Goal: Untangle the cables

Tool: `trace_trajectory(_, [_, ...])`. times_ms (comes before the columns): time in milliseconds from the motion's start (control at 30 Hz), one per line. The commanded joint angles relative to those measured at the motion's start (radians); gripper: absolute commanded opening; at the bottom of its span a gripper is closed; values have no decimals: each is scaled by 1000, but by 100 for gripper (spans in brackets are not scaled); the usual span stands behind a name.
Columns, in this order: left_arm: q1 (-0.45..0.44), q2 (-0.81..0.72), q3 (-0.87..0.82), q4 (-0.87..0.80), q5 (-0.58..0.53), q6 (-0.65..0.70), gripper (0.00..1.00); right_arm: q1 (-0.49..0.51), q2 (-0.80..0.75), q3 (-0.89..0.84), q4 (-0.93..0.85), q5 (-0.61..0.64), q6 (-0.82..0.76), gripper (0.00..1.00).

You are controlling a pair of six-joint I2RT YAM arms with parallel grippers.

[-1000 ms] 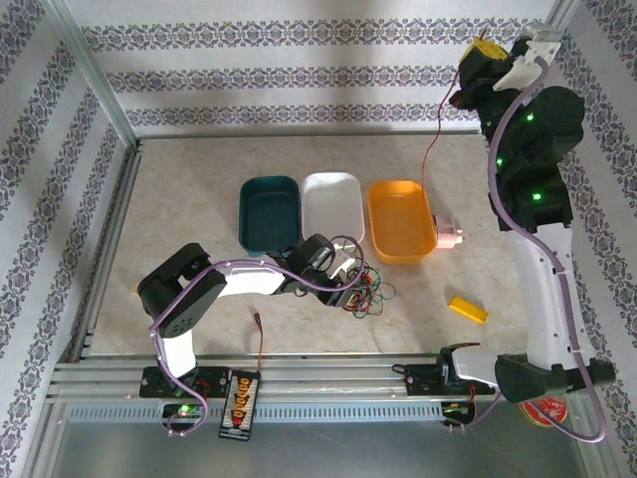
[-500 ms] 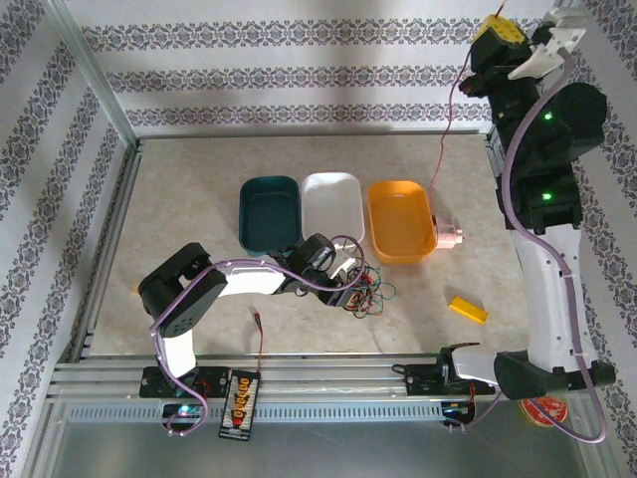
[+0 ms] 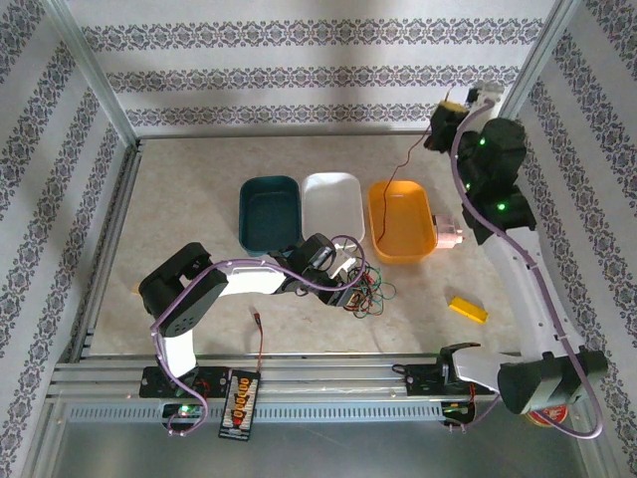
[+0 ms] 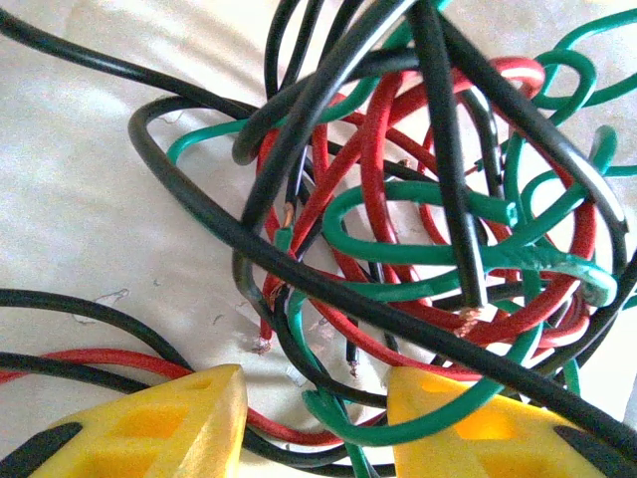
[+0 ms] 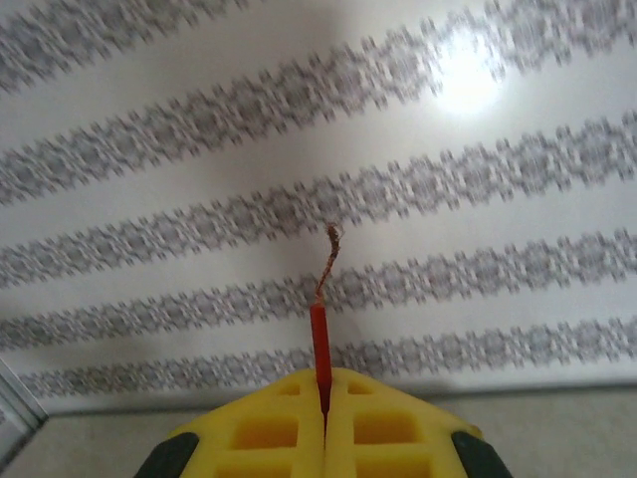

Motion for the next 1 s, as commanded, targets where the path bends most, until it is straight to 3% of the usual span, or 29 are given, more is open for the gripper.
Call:
trace_trajectory(0, [-6, 38, 1, -53, -3, 4, 43, 34, -70, -118, 0, 92, 39, 0])
trace_trajectory(133, [-7, 38, 0, -51, -7, 1, 43, 100, -123, -287, -34, 218, 59, 0])
trace_trajectory(367, [-7, 32, -6, -47, -13, 1, 43, 125, -141, -477, -92, 308, 174, 0])
trace_trajectory(733, [-7, 20, -14, -46, -16, 0, 43, 118, 5, -517, -131, 387, 229, 0])
trace_trajectory(967, [-7, 12, -15, -49, -15, 0, 43, 91, 167, -477, -127, 368, 244, 0])
